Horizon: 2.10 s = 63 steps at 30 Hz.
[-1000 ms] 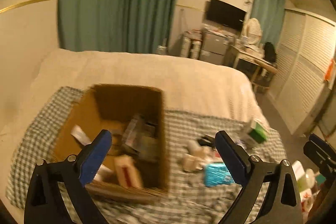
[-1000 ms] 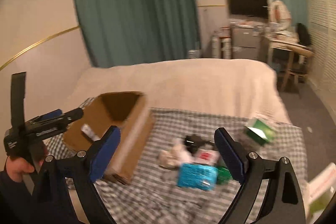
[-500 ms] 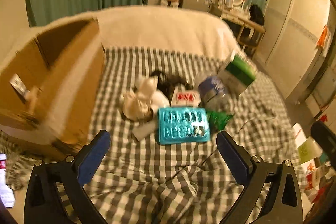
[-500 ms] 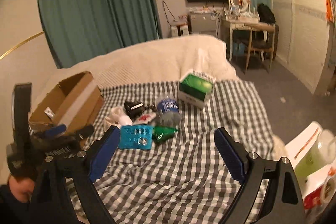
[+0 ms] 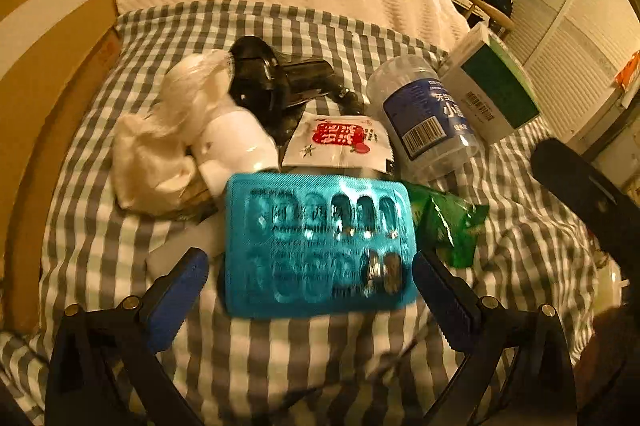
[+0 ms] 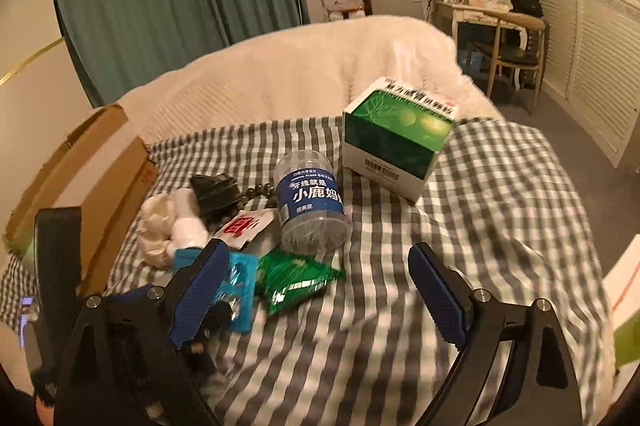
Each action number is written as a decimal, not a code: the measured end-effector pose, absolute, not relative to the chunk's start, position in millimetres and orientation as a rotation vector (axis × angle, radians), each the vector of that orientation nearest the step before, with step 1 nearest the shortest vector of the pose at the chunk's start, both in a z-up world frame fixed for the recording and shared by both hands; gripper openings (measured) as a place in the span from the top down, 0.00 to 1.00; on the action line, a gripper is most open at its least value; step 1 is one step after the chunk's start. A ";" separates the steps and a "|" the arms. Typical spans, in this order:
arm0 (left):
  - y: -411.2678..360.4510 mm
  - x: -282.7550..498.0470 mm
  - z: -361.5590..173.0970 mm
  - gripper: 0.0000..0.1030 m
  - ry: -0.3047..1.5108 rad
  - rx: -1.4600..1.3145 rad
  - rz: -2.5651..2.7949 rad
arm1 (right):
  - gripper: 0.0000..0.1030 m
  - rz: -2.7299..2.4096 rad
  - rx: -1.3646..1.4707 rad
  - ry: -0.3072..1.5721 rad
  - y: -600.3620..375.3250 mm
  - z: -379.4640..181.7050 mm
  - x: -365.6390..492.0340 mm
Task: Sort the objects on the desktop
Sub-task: 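Grasp the teal blister pack with the left gripper while the right grasps the floss jar, then carry the blister pack and floss jar over the cardboard box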
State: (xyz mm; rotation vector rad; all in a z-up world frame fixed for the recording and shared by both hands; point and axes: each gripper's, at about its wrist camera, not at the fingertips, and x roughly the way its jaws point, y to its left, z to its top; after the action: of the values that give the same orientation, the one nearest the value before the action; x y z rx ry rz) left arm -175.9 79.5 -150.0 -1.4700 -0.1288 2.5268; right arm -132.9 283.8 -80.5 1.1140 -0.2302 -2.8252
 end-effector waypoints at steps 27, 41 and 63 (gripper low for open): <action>31.3 -146.2 -135.6 0.04 -0.387 -1.372 2.444 | 0.40 -2.740 1.352 -0.263 290.1 -98.5 -128.4; 13.7 -106.0 -48.4 0.04 -0.310 -1.150 2.549 | 0.40 -2.763 1.328 -0.309 273.0 -44.2 -33.7; -205.5 -172.3 22.3 0.04 -0.268 -1.013 2.971 | 0.40 -2.433 1.043 -0.174 37.1 66.9 -113.6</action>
State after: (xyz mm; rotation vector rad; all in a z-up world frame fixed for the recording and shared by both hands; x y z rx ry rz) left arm -172.3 -205.5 22.3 -1.0130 -0.2678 2.9707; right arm -113.6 37.1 66.9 1.0430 -0.1737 -2.4333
